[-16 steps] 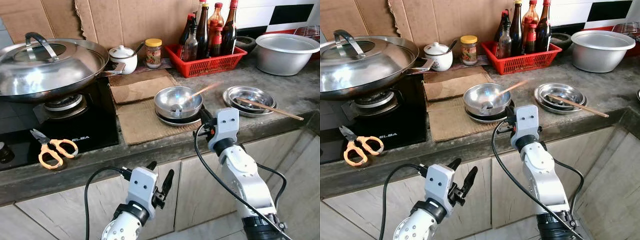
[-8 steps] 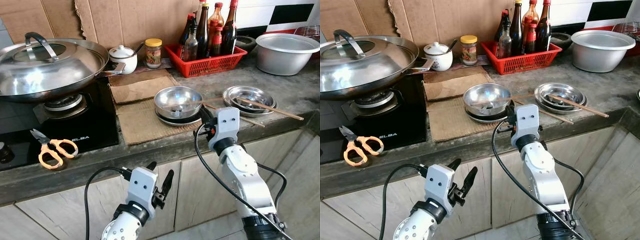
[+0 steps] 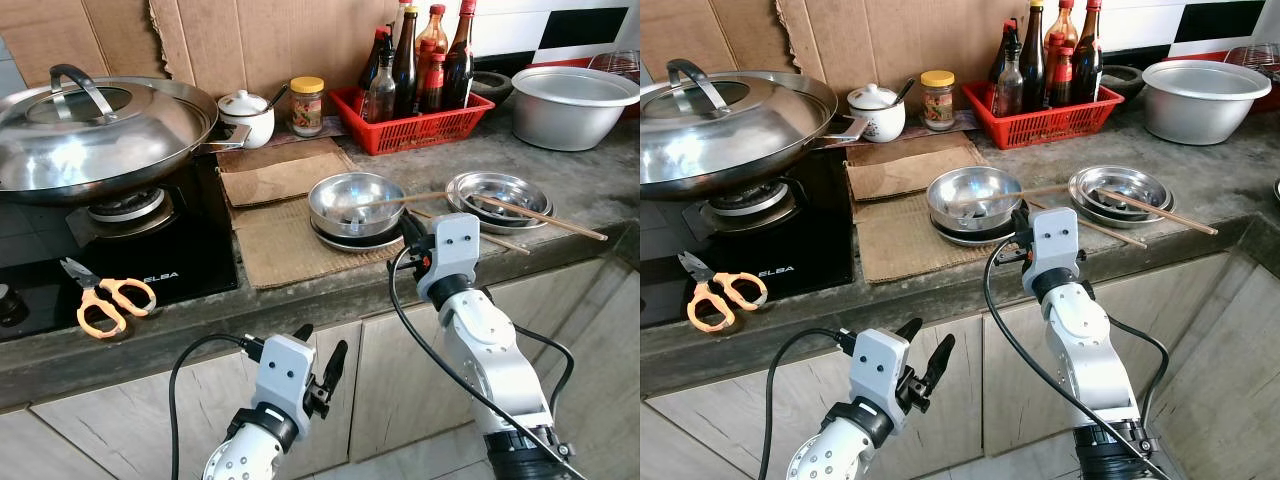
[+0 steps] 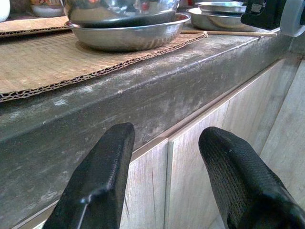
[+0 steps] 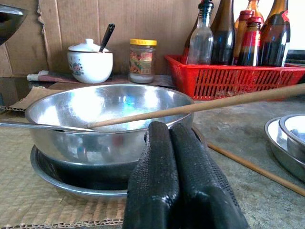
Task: Kitchen organization
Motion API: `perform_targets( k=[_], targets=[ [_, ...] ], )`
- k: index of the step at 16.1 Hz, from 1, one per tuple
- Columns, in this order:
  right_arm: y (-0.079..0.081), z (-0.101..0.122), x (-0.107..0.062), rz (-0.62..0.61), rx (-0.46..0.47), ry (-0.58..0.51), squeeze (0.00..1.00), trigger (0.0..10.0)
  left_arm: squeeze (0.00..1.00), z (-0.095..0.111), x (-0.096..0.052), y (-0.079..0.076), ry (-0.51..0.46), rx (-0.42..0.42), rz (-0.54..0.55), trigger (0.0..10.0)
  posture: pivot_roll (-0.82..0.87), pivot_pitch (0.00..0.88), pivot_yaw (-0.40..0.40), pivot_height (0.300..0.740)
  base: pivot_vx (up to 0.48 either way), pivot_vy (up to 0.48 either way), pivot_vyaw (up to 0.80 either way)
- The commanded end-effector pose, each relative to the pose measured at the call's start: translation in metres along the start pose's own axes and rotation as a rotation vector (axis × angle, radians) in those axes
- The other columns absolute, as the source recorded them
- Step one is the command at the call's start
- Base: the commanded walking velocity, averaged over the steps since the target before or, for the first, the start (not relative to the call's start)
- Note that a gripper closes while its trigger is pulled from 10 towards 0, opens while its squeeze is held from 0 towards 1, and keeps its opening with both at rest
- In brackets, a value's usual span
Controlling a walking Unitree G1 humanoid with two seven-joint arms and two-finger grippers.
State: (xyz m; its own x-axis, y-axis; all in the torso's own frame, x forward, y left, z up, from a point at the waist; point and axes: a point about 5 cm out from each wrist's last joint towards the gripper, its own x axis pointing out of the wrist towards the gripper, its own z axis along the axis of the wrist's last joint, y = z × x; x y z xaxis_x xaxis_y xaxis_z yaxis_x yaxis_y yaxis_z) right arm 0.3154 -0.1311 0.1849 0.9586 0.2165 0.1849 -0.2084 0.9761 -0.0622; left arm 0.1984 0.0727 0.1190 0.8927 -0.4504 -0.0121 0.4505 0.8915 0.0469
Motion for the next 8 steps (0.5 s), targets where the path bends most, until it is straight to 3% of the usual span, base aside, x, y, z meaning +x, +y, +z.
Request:
perform_targets(
  k=[1,2,3,8],
  targets=[
    [0.001,-0.002,0.000,0.019,-0.001,-0.001,0.00,0.0,0.00,-0.003,0.000,0.002,0.017,-0.002,0.003,10.0,0.09,0.019,-0.012,0.740,0.000,0.000,0.00],
    [0.002,-0.004,-0.001,0.020,0.015,0.009,0.91,4.5,0.00,-0.003,0.000,0.002,0.018,-0.002,0.004,10.0,0.09,0.020,-0.012,0.740,0.000,0.000,0.00],
    [0.000,-0.004,0.000,-0.003,0.018,0.007,1.00,10.0,0.00,-0.003,0.000,0.001,0.018,-0.001,0.004,10.0,0.09,0.021,-0.012,0.740,0.000,0.000,0.00],
    [-0.014,-0.004,0.008,-0.107,0.255,0.030,1.00,10.0,0.00,-0.003,-0.001,0.001,0.019,-0.002,0.003,10.0,0.10,0.022,-0.013,0.740,0.000,0.000,0.00]
  ],
)
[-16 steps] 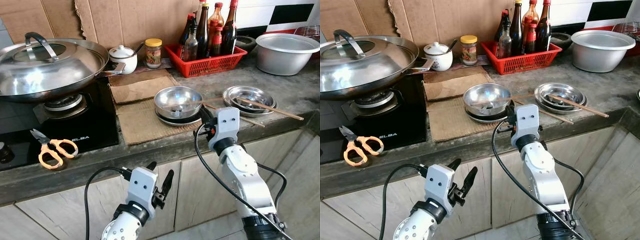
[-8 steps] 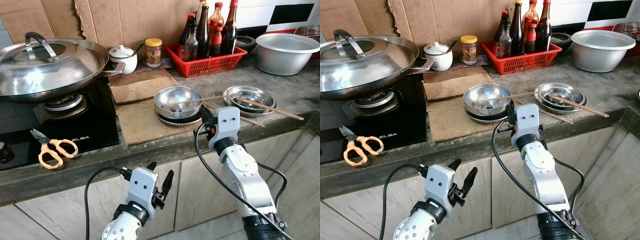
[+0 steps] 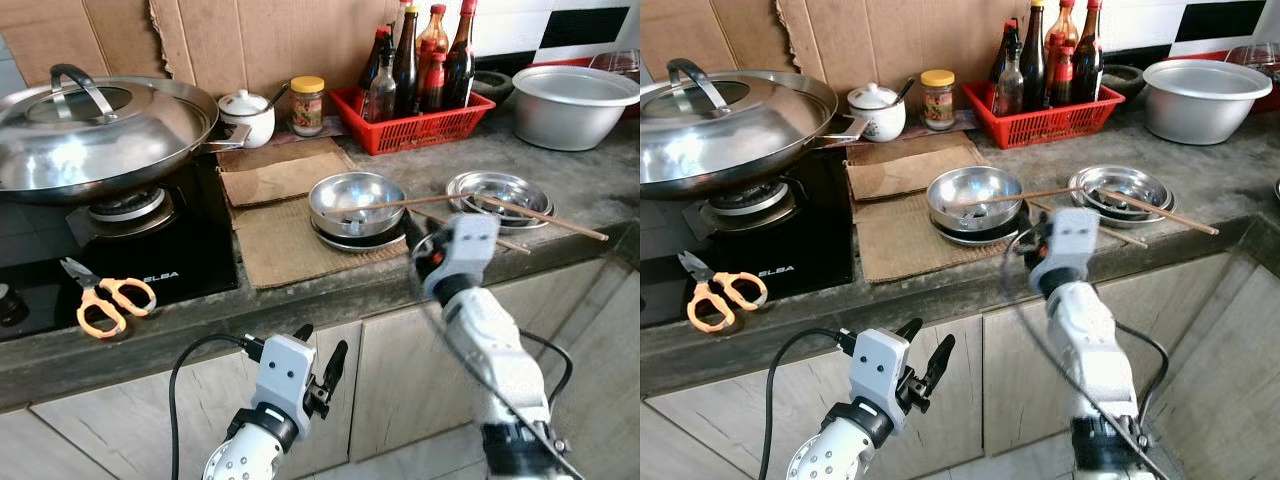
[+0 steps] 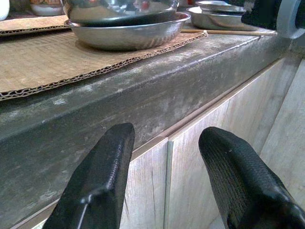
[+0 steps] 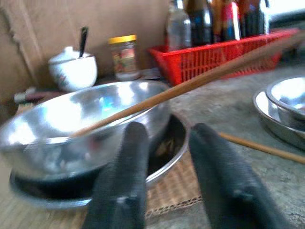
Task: Kitchen organization
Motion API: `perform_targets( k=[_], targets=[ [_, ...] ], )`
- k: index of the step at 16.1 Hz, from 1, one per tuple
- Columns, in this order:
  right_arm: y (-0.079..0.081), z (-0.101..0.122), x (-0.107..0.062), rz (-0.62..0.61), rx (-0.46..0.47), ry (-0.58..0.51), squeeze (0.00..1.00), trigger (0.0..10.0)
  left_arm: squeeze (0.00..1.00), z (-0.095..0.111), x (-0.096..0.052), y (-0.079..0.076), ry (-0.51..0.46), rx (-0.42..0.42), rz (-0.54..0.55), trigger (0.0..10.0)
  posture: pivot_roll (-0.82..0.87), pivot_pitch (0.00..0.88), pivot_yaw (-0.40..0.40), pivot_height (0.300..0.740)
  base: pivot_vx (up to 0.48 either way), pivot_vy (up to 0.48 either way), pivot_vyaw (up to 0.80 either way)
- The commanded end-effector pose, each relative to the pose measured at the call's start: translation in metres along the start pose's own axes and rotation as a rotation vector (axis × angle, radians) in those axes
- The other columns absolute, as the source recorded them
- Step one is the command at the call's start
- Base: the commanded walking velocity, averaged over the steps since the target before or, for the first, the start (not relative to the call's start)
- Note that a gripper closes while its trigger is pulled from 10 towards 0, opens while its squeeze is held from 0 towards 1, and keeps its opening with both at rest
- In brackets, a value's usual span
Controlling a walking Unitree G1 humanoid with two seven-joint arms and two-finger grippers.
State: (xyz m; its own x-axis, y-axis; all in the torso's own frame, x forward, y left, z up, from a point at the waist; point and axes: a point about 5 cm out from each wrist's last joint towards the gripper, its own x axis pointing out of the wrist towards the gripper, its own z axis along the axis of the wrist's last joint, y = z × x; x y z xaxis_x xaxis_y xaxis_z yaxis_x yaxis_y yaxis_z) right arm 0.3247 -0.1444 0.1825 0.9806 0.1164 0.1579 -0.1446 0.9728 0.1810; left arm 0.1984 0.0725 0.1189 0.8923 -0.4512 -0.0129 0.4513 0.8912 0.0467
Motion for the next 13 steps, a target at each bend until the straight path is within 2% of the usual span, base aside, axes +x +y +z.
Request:
perform_targets(
  k=[1,2,3,4,13],
  targets=[
    [0.000,0.001,0.005,-0.012,0.090,0.012,1.00,10.0,0.00,-0.003,-0.001,0.001,0.018,-0.002,0.003,10.0,0.10,0.023,-0.015,0.740,0.000,0.000,0.00],
    [0.000,0.002,0.007,-0.015,0.116,0.012,1.00,10.0,0.00,-0.003,0.000,0.001,0.018,-0.003,0.003,10.0,0.10,0.023,-0.015,0.740,0.000,0.000,0.00],
    [0.000,0.005,0.010,-0.019,0.175,0.009,0.91,10.0,0.00,-0.003,0.000,0.000,0.017,-0.003,0.003,10.0,0.10,0.023,-0.017,0.740,0.000,0.000,0.00],
    [0.000,0.006,0.012,-0.024,0.203,0.008,0.00,10.0,0.00,-0.003,0.000,0.000,0.017,-0.003,0.003,10.0,0.10,0.023,-0.017,0.740,0.000,0.000,0.00],
    [0.005,0.018,0.025,-0.010,0.315,-0.030,0.00,10.0,0.00,-0.003,0.000,-0.001,0.015,-0.003,0.001,10.0,0.11,0.018,-0.023,0.740,0.000,0.000,0.00]
  ],
)
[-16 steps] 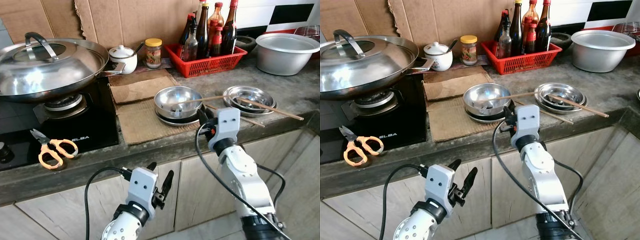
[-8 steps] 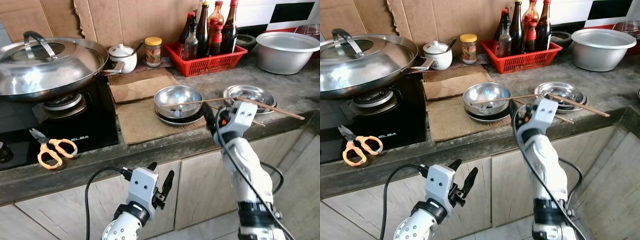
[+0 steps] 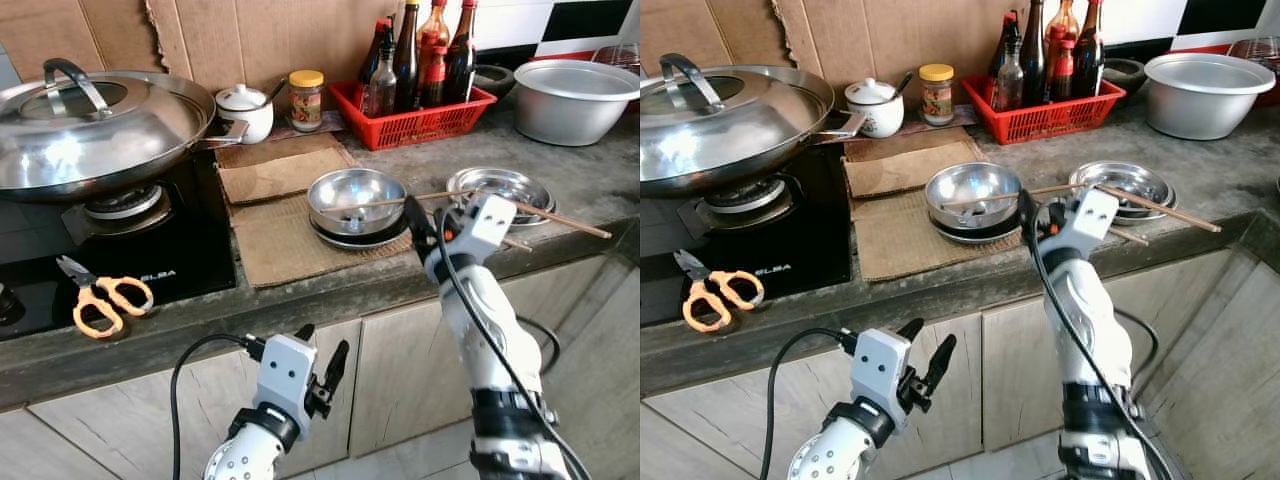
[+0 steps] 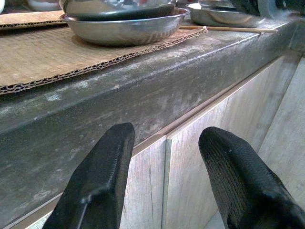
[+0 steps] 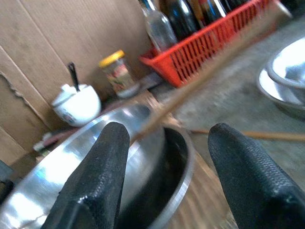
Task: Kitchen organization
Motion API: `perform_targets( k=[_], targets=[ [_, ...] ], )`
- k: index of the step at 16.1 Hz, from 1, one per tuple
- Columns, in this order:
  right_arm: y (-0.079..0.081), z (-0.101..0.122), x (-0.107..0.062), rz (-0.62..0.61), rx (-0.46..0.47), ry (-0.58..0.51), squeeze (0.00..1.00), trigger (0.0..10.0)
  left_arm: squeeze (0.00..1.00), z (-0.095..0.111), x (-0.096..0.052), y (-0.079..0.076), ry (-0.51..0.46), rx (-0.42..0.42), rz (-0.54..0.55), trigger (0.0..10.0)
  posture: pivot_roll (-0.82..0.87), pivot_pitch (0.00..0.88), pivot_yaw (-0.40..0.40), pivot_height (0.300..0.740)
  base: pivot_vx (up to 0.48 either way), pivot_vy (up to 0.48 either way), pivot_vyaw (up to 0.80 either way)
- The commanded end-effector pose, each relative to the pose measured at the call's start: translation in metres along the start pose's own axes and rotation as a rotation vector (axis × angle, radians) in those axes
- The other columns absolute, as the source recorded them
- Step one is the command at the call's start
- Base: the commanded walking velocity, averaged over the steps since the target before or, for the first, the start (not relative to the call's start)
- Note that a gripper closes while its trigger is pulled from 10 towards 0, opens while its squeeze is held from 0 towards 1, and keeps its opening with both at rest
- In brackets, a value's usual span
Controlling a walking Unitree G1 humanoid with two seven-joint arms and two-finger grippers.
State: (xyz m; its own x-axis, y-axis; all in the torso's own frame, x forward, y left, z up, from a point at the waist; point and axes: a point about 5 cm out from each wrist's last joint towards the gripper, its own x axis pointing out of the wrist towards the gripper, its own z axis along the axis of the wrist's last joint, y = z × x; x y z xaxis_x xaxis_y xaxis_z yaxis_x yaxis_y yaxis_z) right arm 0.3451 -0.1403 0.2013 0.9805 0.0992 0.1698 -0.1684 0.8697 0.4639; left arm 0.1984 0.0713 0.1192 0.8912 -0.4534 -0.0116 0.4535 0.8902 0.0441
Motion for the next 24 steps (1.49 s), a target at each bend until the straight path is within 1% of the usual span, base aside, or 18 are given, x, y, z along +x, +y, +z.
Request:
perform_targets(
  k=[1,5,6,7,8,11,12,17,21,23,24],
  targets=[
    [0.004,0.005,0.003,0.009,0.032,-0.021,0.00,10.0,0.00,-0.003,-0.001,0.000,0.018,0.000,0.004,10.0,0.11,0.017,-0.024,0.740,0.000,0.000,0.00],
    [0.009,0.005,0.007,0.032,0.052,-0.023,0.00,10.0,0.00,-0.004,-0.001,0.000,0.021,0.000,0.004,10.0,0.11,0.015,-0.025,0.740,0.000,0.000,0.00],
    [0.010,0.005,0.007,0.031,0.053,-0.020,0.00,8.8,0.00,-0.004,-0.001,0.000,0.021,0.000,0.004,10.0,0.11,0.016,-0.025,0.740,0.000,0.000,0.00],
    [0.010,0.004,0.007,0.031,0.054,-0.018,0.00,6.9,0.00,-0.004,-0.001,0.000,0.021,0.000,0.004,10.0,0.11,0.016,-0.025,0.740,0.000,0.000,0.00],
    [0.010,0.004,0.008,0.029,0.055,-0.013,0.00,0.0,0.00,-0.004,-0.001,0.000,0.021,0.000,0.003,10.0,0.11,0.017,-0.024,0.740,0.000,0.000,0.00],
    [0.011,0.003,0.009,0.030,0.067,-0.013,0.00,0.0,0.00,-0.004,0.000,0.000,0.021,-0.001,0.002,10.0,0.11,0.017,-0.024,0.740,0.000,0.000,0.00],
    [0.014,0.004,0.010,0.034,0.077,-0.019,0.00,0.0,0.00,-0.004,0.000,0.000,0.021,-0.001,0.002,10.0,0.11,0.018,-0.026,0.740,0.000,0.000,0.00],
    [0.019,0.006,0.014,0.041,0.090,-0.028,0.00,0.0,0.00,-0.004,0.000,0.000,0.023,-0.004,0.003,10.0,0.11,0.021,-0.028,0.740,0.000,0.000,0.00],
    [0.019,0.007,0.015,0.040,0.088,-0.036,0.00,0.0,0.00,-0.004,0.000,-0.001,0.026,-0.004,0.002,10.0,0.11,0.023,-0.027,0.740,0.000,0.000,0.00],
    [0.020,0.012,0.014,0.040,0.093,-0.058,0.00,0.0,0.00,-0.005,0.000,0.000,0.028,-0.005,0.002,10.0,0.11,0.021,-0.024,0.740,0.000,0.000,0.00],
    [0.021,0.018,0.014,0.047,0.089,-0.083,0.00,0.0,0.00,-0.005,0.000,0.000,0.029,-0.004,0.002,10.0,0.11,0.022,-0.023,0.740,0.000,0.000,0.00]
  ],
)
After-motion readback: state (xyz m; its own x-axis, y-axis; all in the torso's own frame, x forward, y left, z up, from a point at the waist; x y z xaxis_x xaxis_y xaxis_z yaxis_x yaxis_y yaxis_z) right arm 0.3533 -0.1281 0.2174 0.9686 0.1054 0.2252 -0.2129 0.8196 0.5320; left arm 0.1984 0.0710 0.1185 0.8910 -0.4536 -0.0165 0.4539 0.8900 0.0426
